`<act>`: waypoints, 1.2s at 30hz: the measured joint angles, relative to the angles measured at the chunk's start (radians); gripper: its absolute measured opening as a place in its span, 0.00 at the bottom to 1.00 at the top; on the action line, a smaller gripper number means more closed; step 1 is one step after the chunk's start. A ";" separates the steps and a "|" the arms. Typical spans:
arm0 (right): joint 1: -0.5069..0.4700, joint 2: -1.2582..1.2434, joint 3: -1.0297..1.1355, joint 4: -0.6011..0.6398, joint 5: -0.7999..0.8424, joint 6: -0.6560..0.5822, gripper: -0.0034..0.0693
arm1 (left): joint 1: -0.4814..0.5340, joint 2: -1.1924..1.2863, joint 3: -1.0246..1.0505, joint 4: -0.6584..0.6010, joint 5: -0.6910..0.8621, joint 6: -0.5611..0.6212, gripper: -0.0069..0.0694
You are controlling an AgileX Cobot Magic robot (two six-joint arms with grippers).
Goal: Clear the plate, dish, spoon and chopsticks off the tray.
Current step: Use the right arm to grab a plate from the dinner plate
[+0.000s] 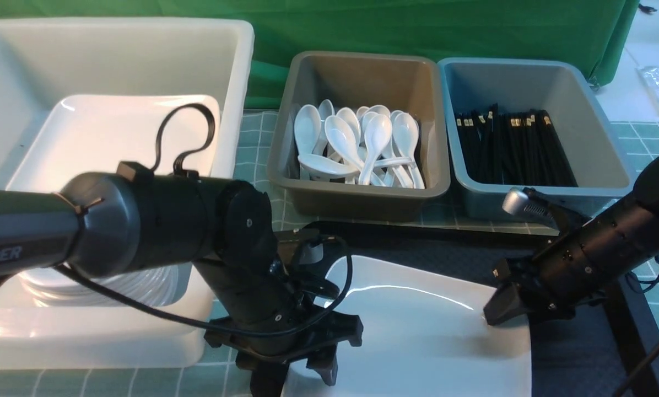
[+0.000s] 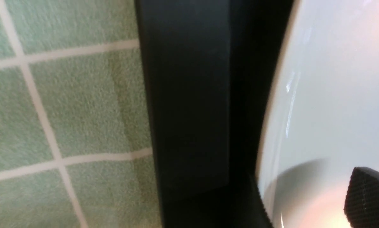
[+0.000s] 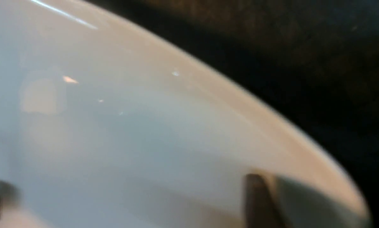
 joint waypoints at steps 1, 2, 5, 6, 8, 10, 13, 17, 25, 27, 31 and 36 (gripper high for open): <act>0.000 0.000 0.000 0.002 -0.002 -0.009 0.33 | 0.000 -0.001 -0.011 0.011 0.013 0.000 0.64; 0.001 0.001 0.000 0.005 -0.004 -0.010 0.34 | 0.000 -0.003 -0.019 0.021 0.021 0.000 0.64; 0.002 0.000 0.001 0.016 -0.016 -0.007 0.37 | 0.003 -0.040 -0.055 0.063 0.064 0.000 0.63; 0.002 -0.003 0.002 0.017 -0.023 -0.007 0.38 | 0.003 -0.052 -0.059 0.067 0.067 0.000 0.62; 0.003 -0.015 0.004 0.007 -0.035 -0.007 0.37 | 0.003 -0.063 -0.060 0.056 0.060 0.000 0.60; 0.005 -0.023 0.005 -0.004 -0.043 -0.009 0.35 | 0.002 -0.065 -0.063 0.032 0.048 0.000 0.58; 0.010 -0.056 0.005 -0.034 -0.049 0.002 0.32 | -0.001 -0.069 -0.065 0.006 0.036 0.002 0.55; 0.003 -0.079 0.005 -0.084 -0.053 0.046 0.32 | -0.001 -0.069 -0.065 0.004 0.035 0.003 0.54; -0.046 -0.131 0.005 -0.130 -0.032 0.052 0.31 | 0.000 -0.096 -0.105 -0.041 0.055 0.088 0.42; -0.060 -0.174 0.005 -0.150 -0.028 0.067 0.28 | -0.001 -0.101 -0.110 -0.077 0.056 0.102 0.31; -0.095 -0.244 0.005 -0.161 -0.010 0.076 0.23 | -0.017 -0.090 -0.110 -0.081 0.038 0.105 0.12; -0.113 -0.304 0.005 -0.171 0.008 0.078 0.20 | -0.047 -0.091 -0.111 -0.078 0.030 0.107 0.10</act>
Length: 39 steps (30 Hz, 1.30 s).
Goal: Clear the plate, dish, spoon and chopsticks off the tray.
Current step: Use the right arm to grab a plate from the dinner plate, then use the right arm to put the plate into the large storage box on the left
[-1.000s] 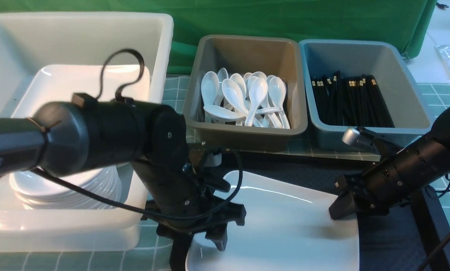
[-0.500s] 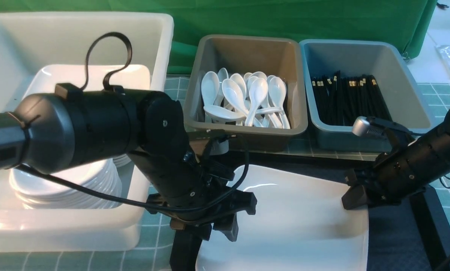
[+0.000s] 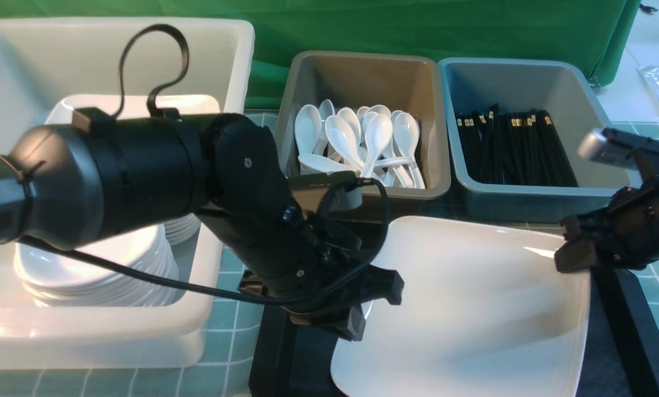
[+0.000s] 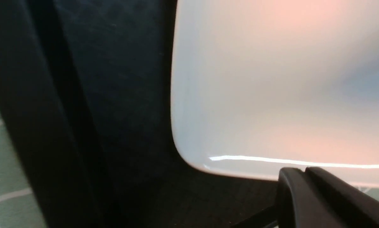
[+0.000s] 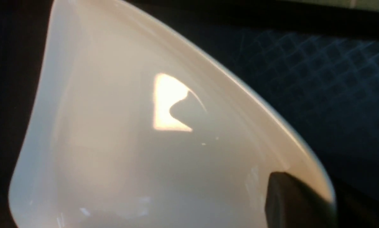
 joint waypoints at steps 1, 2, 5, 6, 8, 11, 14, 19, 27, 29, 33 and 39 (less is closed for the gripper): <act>0.000 -0.012 0.000 0.000 0.002 0.000 0.20 | -0.001 -0.005 -0.001 0.001 0.004 0.001 0.09; 0.000 -0.025 0.000 0.000 0.007 0.000 0.19 | -0.002 -0.010 -0.005 0.005 0.009 0.001 0.09; 0.000 -0.065 0.000 -0.001 0.015 -0.001 0.16 | -0.002 -0.030 -0.026 0.023 0.025 0.001 0.09; -0.001 -0.077 0.001 -0.001 0.016 -0.001 0.16 | -0.002 -0.038 -0.038 0.031 0.029 0.001 0.09; -0.001 -0.111 0.001 -0.001 0.018 -0.001 0.15 | -0.002 -0.065 -0.066 0.050 0.040 0.001 0.09; -0.001 -0.157 -0.002 -0.009 0.025 0.000 0.13 | -0.002 -0.115 -0.133 0.094 0.063 -0.007 0.09; -0.001 -0.179 -0.034 -0.019 0.051 0.000 0.13 | -0.002 -0.159 -0.192 0.173 0.092 -0.033 0.09; -0.002 -0.180 -0.111 -0.025 0.100 -0.002 0.13 | 0.047 -0.227 -0.247 0.285 0.168 -0.084 0.10; 0.048 -0.180 -0.230 -0.010 0.140 -0.002 0.13 | 0.386 -0.330 -0.250 0.290 0.277 -0.039 0.10; 0.073 -0.180 -0.269 -0.008 0.137 0.010 0.13 | 0.482 -0.353 -0.250 0.274 0.298 -0.002 0.10; 0.121 -0.155 -0.371 0.020 0.126 0.030 0.13 | 0.637 -0.396 -0.240 0.227 0.307 0.043 0.10; 0.176 -0.016 -0.584 0.143 0.124 0.045 0.13 | 0.831 -0.457 -0.211 0.130 0.322 0.127 0.10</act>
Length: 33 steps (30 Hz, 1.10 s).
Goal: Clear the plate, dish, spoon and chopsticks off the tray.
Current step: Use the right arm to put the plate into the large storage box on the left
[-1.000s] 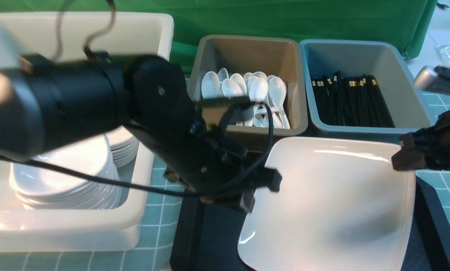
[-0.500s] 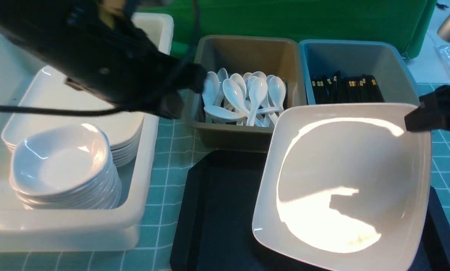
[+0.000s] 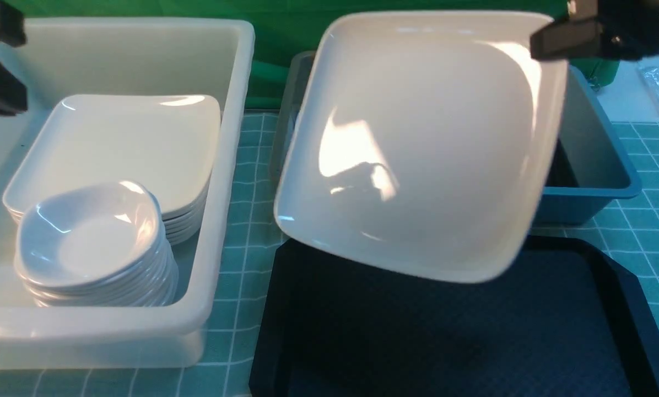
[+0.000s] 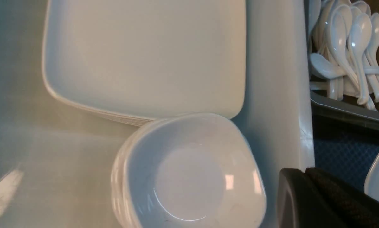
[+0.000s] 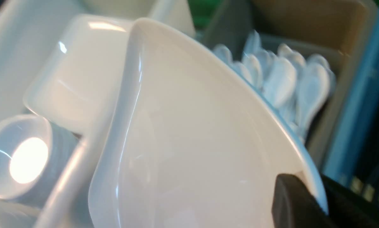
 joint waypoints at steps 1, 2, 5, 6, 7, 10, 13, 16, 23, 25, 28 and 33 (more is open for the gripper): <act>0.000 0.000 -0.008 0.004 0.000 0.000 0.13 | 0.000 -0.001 0.000 0.000 0.001 0.000 0.10; 0.023 0.060 -0.083 0.040 0.002 0.000 0.13 | 0.041 -0.010 0.001 -0.009 0.010 0.014 0.10; 0.063 0.156 -0.196 0.094 0.007 0.000 0.13 | 0.089 -0.021 0.001 -0.021 0.013 0.023 0.10; 0.088 0.211 -0.277 0.117 0.008 0.002 0.13 | 0.105 -0.025 0.001 -0.029 0.013 0.024 0.10; 0.095 0.227 -0.299 0.123 0.009 0.004 0.13 | 0.108 -0.026 0.001 -0.034 0.013 0.024 0.10; 0.141 0.336 -0.439 0.144 0.012 0.027 0.13 | 0.117 -0.026 0.001 -0.052 0.013 0.029 0.10; 0.200 0.490 -0.609 0.152 -0.018 0.062 0.13 | 0.117 -0.026 0.001 -0.076 0.013 0.035 0.10; 0.241 0.595 -0.727 0.154 -0.078 0.078 0.13 | 0.117 -0.026 0.001 -0.078 0.013 0.042 0.10; 0.332 0.773 -0.851 0.155 -0.273 0.078 0.13 | 0.117 -0.026 0.001 -0.078 0.019 0.054 0.10; 0.347 0.791 -0.853 0.146 -0.302 0.071 0.13 | 0.117 -0.026 0.001 -0.078 0.023 0.054 0.10; 0.373 0.803 -0.853 0.047 -0.334 0.106 0.13 | 0.117 -0.026 0.001 -0.080 0.025 0.056 0.10; 0.392 0.803 -0.862 -0.035 -0.359 0.132 0.13 | 0.117 -0.026 0.001 -0.096 0.026 0.056 0.10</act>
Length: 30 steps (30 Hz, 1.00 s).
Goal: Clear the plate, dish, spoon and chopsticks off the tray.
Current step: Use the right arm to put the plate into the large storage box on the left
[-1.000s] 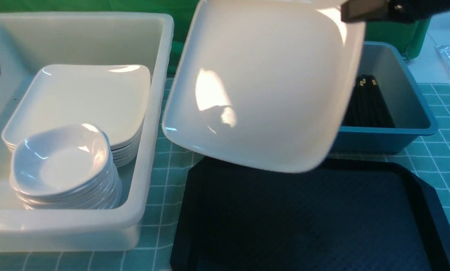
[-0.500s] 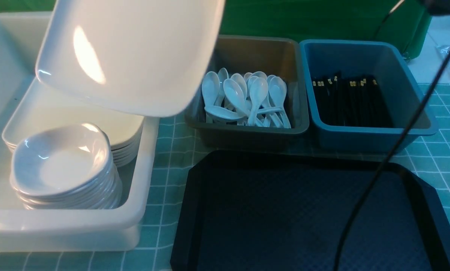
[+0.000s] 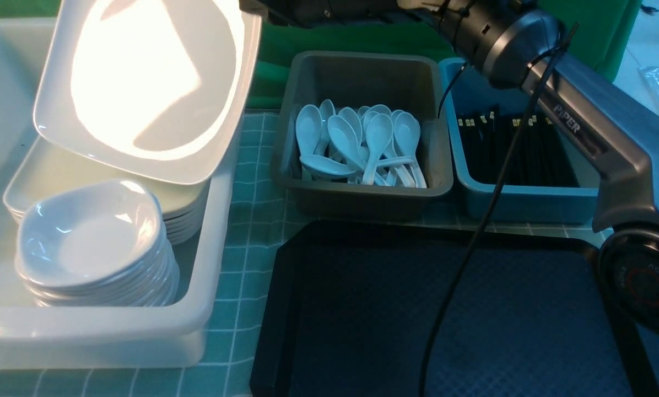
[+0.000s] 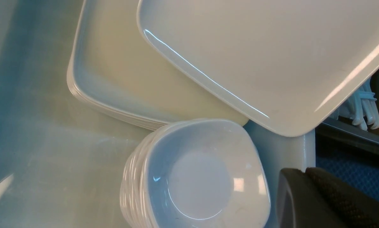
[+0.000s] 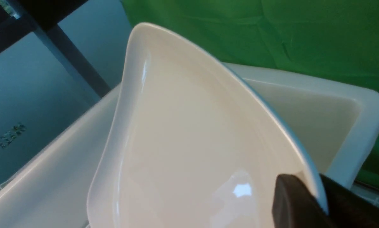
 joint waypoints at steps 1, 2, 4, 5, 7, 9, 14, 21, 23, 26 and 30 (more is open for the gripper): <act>0.001 0.000 0.000 -0.003 -0.002 -0.001 0.13 | 0.000 0.000 0.000 0.000 0.000 0.000 0.10; 0.005 0.000 0.000 -0.007 -0.009 -0.002 0.13 | 0.000 0.000 0.000 -0.002 0.000 0.000 0.10; 0.011 0.000 0.000 -0.014 -0.021 -0.005 0.13 | 0.000 0.000 0.000 -0.002 0.000 0.001 0.10; 0.020 0.000 0.000 -0.021 -0.032 -0.024 0.13 | 0.000 0.000 0.000 -0.004 0.000 0.005 0.10; 0.034 0.000 0.000 -0.031 -0.040 -0.041 0.13 | 0.000 0.000 0.000 -0.005 0.000 0.012 0.10; 0.042 0.000 0.000 -0.041 -0.041 -0.048 0.13 | 0.000 0.000 0.000 -0.005 0.000 0.012 0.10; 0.077 0.017 0.000 -0.068 -0.038 -0.054 0.13 | 0.000 0.000 0.000 -0.005 0.000 0.021 0.10; 0.090 0.047 -0.001 -0.077 -0.044 -0.054 0.13 | 0.000 0.000 0.000 -0.009 0.000 0.024 0.10; 0.090 0.052 -0.001 -0.077 -0.048 -0.053 0.13 | 0.000 0.000 0.000 -0.009 0.000 0.024 0.10; 0.090 0.063 -0.002 -0.073 -0.060 -0.050 0.13 | 0.000 0.000 0.000 -0.009 0.000 0.024 0.10; 0.090 0.076 -0.003 -0.064 -0.076 -0.047 0.17 | 0.000 0.000 0.000 -0.009 0.000 0.024 0.10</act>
